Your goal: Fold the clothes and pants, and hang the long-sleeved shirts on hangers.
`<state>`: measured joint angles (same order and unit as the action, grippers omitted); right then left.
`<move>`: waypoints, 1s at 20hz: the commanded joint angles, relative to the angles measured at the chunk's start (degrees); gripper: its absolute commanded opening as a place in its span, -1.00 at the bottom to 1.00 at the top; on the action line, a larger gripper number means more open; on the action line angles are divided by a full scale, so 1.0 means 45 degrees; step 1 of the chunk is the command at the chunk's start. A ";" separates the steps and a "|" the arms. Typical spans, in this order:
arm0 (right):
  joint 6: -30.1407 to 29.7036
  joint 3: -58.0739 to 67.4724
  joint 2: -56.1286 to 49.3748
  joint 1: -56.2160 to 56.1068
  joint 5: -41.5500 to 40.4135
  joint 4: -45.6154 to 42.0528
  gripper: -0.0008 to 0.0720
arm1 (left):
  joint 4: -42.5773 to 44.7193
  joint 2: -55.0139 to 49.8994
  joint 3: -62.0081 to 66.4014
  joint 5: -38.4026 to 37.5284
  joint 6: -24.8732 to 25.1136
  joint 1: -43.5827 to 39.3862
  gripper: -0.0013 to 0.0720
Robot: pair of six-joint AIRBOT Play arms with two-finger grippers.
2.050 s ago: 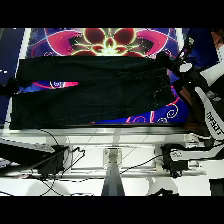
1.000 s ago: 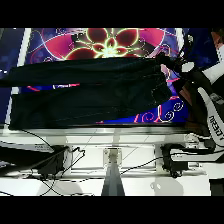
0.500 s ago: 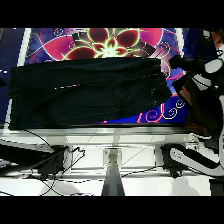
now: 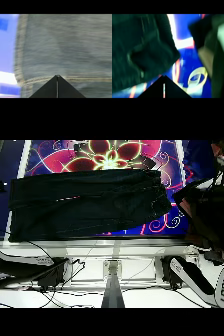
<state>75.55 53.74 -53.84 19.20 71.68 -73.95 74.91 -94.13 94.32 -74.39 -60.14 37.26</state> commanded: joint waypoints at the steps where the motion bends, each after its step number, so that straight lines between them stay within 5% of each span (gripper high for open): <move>1: 0.0525 -0.2361 0.1452 0.0126 0.1161 -0.0253 -0.91 | -0.0651 0.0219 0.0010 -0.0359 0.0282 -0.1234 -0.93; 5: 0.2710 -0.5833 0.2997 0.0121 -0.1797 0.1059 -0.85 | -0.0806 0.0355 0.0010 -0.0393 0.0097 -0.2856 -0.93; 7: 0.4503 -0.6985 0.2822 0.0121 -0.4507 0.1496 0.39 | -0.0801 0.0699 0.0010 -0.0384 -0.0665 -0.3619 -0.93; 8: 0.5124 -0.7329 0.2594 0.0121 -0.5678 0.1749 0.66 | -0.0801 0.0952 0.0010 -0.0393 -0.0865 -0.3973 -0.93; 13: 0.4818 -0.7427 0.0248 0.0112 -0.8884 0.3837 0.66 | -0.0656 0.2511 -0.0345 -0.0699 -0.2569 -0.4998 -0.93; 20: 0.1258 -0.6091 -0.2608 0.0112 -0.9933 0.5678 0.55 | 0.3011 0.6688 -0.4692 -0.0753 -0.4983 -0.4260 -0.93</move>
<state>86.30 24.03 -61.01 19.70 29.63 -51.24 79.53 -71.85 81.43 -77.62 -77.17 16.56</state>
